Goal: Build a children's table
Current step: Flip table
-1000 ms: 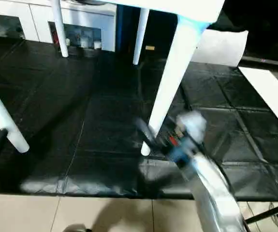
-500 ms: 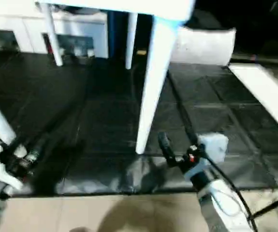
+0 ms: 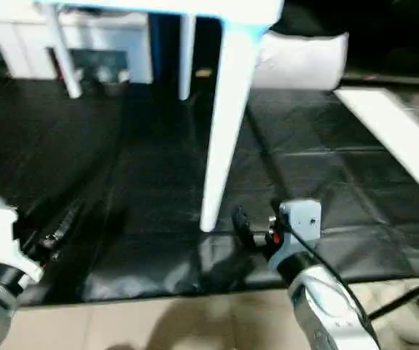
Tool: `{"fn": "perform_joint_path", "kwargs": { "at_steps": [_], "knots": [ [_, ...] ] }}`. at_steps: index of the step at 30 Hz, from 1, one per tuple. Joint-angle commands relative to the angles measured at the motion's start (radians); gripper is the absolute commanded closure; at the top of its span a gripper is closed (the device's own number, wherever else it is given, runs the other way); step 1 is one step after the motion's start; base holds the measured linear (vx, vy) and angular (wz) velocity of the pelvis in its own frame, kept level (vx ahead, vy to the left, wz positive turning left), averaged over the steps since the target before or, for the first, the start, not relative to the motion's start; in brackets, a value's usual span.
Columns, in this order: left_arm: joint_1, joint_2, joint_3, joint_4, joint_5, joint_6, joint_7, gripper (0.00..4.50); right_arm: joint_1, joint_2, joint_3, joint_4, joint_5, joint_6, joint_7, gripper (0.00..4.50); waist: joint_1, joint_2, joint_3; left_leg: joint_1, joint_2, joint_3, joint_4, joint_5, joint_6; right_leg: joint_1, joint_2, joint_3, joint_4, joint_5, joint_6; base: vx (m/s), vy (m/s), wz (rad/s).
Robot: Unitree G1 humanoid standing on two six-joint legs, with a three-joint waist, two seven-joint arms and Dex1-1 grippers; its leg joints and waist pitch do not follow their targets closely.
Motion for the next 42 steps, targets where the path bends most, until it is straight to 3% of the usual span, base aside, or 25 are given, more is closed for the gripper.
{"fn": "perform_joint_path", "kwargs": {
  "at_steps": [1,4,5,6,7,8,9,10,11,13,14,16,17,18,21,22,23,25,27,28,29,31,32,35,42],
  "knots": [
    [0.003,0.004,-0.013,0.006,0.012,0.008,0.0,1.51,0.006,-0.012,0.007,0.003,-0.011,0.001,-0.01,0.0,0.007,0.002,-0.073,0.002,0.021,-0.007,-0.036,0.387,0.323,0.029,-0.048,0.025,-0.064,0.204,-0.141,-0.099,0.021,0.01],
    [0.001,0.003,-0.018,0.008,0.013,0.009,0.001,1.51,0.003,-0.011,0.004,0.002,-0.011,0.005,-0.012,0.0,-0.003,0.016,-0.037,0.017,0.043,0.006,-0.025,-0.192,0.191,-0.013,-0.068,-0.011,-0.147,-0.543,-0.018,-0.196,0.021,-0.04],
    [0.001,0.003,-0.023,0.011,0.012,0.008,0.001,1.51,0.001,-0.012,0.004,0.003,-0.015,0.005,-0.011,0.0,-0.005,0.05,-0.017,-0.028,0.151,-0.032,-0.165,-0.479,0.143,0.026,-0.005,-0.035,0.033,-0.579,0.07,-0.247,0.015,-0.12],
    [0.001,0.003,-0.023,0.011,0.012,0.008,0.001,1.51,0.001,-0.012,0.004,0.003,-0.015,0.005,-0.011,0.0,0.035,0.034,0.002,-0.098,0.17,0.005,-0.251,-0.612,0.053,0.066,0.024,0.006,0.262,-0.452,0.042,-0.25,-0.023,0.08],
    [0.001,0.003,-0.027,0.014,0.013,0.006,0.001,1.51,-0.002,-0.013,0.004,0.006,-0.022,0.004,-0.011,0.0,0.077,0.038,0.006,-0.109,0.146,0.053,-0.256,-0.722,0.014,0.062,0.037,0.002,0.306,-0.443,0.024,-0.25,-0.023,0.08],
    [0.001,0.005,-0.034,0.019,0.017,0.009,0.003,1.51,-0.005,-0.015,0.005,0.011,-0.027,0.004,-0.009,0.0,0.105,0.0,-0.015,-0.107,0.121,0.115,-0.155,-0.666,-0.078,0.103,-0.012,0.143,0.321,-0.702,0.059,-0.204,-0.112,0.27],
    [0.001,0.009,-0.041,0.022,0.021,0.014,0.003,1.51,-0.006,-0.016,0.005,0.015,-0.029,0.005,-0.007,0.0,0.076,-0.06,-0.039,-0.008,0.089,0.121,0.057,-0.493,-0.131,0.008,-0.062,0.174,0.204,-1.026,0.131,-0.195,-0.171,0.14],
    [0.004,0.01,-0.049,0.026,0.02,0.016,-0.002,1.51,-0.007,-0.018,0.006,0.02,-0.031,0.004,-0.003,0.0,0.072,-0.051,0.013,0.047,0.037,0.036,0.271,-0.258,-0.083,-0.141,-0.189,0.235,-0.078,-1.335,0.1,-0.195,-0.171,0.14],
    [0.018,0.019,-0.073,0.036,0.024,0.028,-0.018,1.51,-0.003,-0.018,0.001,0.028,-0.003,0.005,0.018,0.0,0.082,-0.042,0.032,-0.057,-0.005,-0.017,0.291,-0.164,-0.021,-0.041,-0.147,0.286,-0.072,-1.398,0.072,-0.173,-0.069,0.02],
    [0.036,0.026,-0.1,0.061,0.029,0.02,-0.041,1.51,0.004,-0.029,0.002,0.039,0.034,-0.004,0.073,0.0,0.107,-0.047,0.049,0.023,-0.028,-0.043,0.252,-0.297,-0.051,-0.003,-0.115,0.26,-0.024,-1.279,0.036,-0.142,0.018,0.01],
    [0.042,0.026,-0.11,0.082,0.031,0.009,-0.051,1.51,0.006,-0.04,0.006,0.052,0.04,-0.014,0.098,0.0,0.099,-0.019,0.028,0.136,0.008,-0.056,0.089,-0.446,-0.048,0.044,-0.071,0.235,0.009,-0.914,-0.021,-0.119,0.017,0.15],
    [0.039,0.027,-0.119,0.124,0.036,-0.014,-0.059,1.32,0.012,-0.054,0.009,0.065,0.072,-0.02,0.156,0.0,0.063,0.007,0.045,0.162,0.103,-0.107,-0.065,-0.68,-0.031,0.019,-0.01,0.173,0.066,-0.643,-0.034,-0.194,0.026,0.2],
    [0.037,0.024,-0.118,0.138,0.025,-0.017,-0.066,1.32,0.014,-0.061,0.01,0.066,0.072,-0.026,0.169,0.0,0.062,0.031,0.039,0.134,0.155,-0.098,-0.145,-0.805,-0.004,0.088,-0.024,0.128,0.138,-0.371,-0.036,-0.231,0.042,0.14],
    [0.031,0.034,-0.122,0.154,0.037,-0.007,-0.062,1.21,0.016,-0.065,0.008,0.073,0.076,-0.031,0.179,0.0,0.076,0.033,0.031,0.098,0.14,-0.072,-0.192,-0.844,0.042,0.14,-0.026,0.091,0.17,-0.135,-0.002,-0.143,0.046,0.12],
    [0.018,0.05,-0.129,0.2,0.047,-0.004,-0.077,1.01,0.027,-0.082,0.015,0.09,0.103,-0.024,0.229,0.0,0.097,-0.01,0.038,0.117,0.086,-0.021,-0.185,-0.766,-0.027,0.165,-0.056,0.16,0.114,-0.387,0.052,-0.11,0.006,0.03],
    [0.015,0.05,-0.131,0.215,0.049,-0.007,-0.079,0.94,0.027,-0.088,0.02,0.1,0.107,-0.024,0.248,0.0,0.088,-0.042,0.061,0.205,0.021,-0.015,-0.009,-0.46,-0.076,0.068,-0.17,0.184,-0.123,-1.081,0.085,-0.074,-0.035,-0.09],
    [0.009,0.051,-0.136,0.244,0.051,-0.012,-0.084,0.7,0.028,-0.1,0.03,0.12,0.113,-0.025,0.284,0.0,0.07,-0.033,0.053,0.211,-0.001,-0.038,0.056,-0.128,-0.037,0.076,-0.212,0.204,-0.156,-1.19,0.036,-0.069,-0.002,-0.18],
    [-0.001,0.051,-0.146,0.293,0.057,-0.01,-0.088,0.62,0.024,-0.116,0.046,0.173,0.095,-0.041,0.316,0.0,0.065,-0.012,0.055,0.195,0.039,-0.055,-0.046,-0.264,-0.072,0.125,-0.159,0.125,-0.125,-0.943,0.001,-0.078,0.055,-0.18],
    [-0.011,0.05,-0.156,0.339,0.065,-0.006,-0.087,0.48,0.015,-0.126,0.061,0.24,0.061,-0.063,0.327,0.0,0.035,0.023,0.055,0.131,0.103,-0.079,-0.185,-0.739,-0.1,0.185,-0.072,0.067,-0.016,-0.586,0.011,-0.065,0.057,-0.06],
    [-0.024,0.045,-0.154,0.381,0.064,-0.005,-0.083,0.39,0.0,-0.127,0.066,0.307,0.039,-0.059,0.32,0.0,0.067,0.033,0.038,0.076,0.128,-0.066,-0.249,-0.91,-0.086,0.238,-0.055,0.076,0.123,-0.301,0.0,-0.07,0.044,0.03],
    [-0.039,0.046,-0.14,0.415,0.054,0.039,-0.07,0.23,-0.018,-0.12,0.068,0.374,0.041,-0.032,0.32,0.0,0.089,0.027,0.03,0.069,0.1,-0.025,-0.259,-0.85,-0.066,0.235,-0.045,0.11,0.152,-0.268,0.008,-0.08,-0.026,0.2],
    [-0.046,0.061,-0.137,0.44,0.054,0.086,-0.068,0.16,-0.034,-0.127,0.089,0.426,0.009,-0.043,0.313,0.0,0.063,-0.031,0.033,0.206,0.037,-0.032,-0.059,-0.447,-0.095,0.094,-0.19,0.191,-0.097,-0.871,-0.034,0.006,-0.079,0.07],
    [-0.058,0.091,-0.15,0.51,0.075,0.089,-0.09,0.07,-0.055,-0.124,0.109,0.496,-0.012,-0.049,0.319,0.0,0.057,-0.035,0.056,0.168,0.036,-0.045,-0.015,-0.145,-0.04,0.12,-0.225,0.192,-0.137,-0.985,-0.041,0.023,-0.028,-0.19],
    [-0.1,0.096,-0.149,0.645,0.101,0.027,-0.093,0.07,-0.096,-0.094,0.115,0.622,-0.021,-0.049,0.304,0.0,0.042,-0.003,0.038,0.143,0.069,-0.055,-0.13,-0.42,-0.108,0.155,-0.121,0.114,-0.076,-0.729,-0.038,-0.019,0.023,-0.19],
    [-0.296,0.037,-0.159,1.141,0.142,-0.122,-0.049,0.07,-0.24,0.024,0.036,1.079,-0.055,-0.193,0.148,0.0,0.034,0.022,0.026,0.137,0.082,-0.047,-0.167,-0.475,-0.117,0.16,-0.146,0.118,-0.086,-0.613,-0.061,-0.007,0.015,-0.04]
  ]
}}
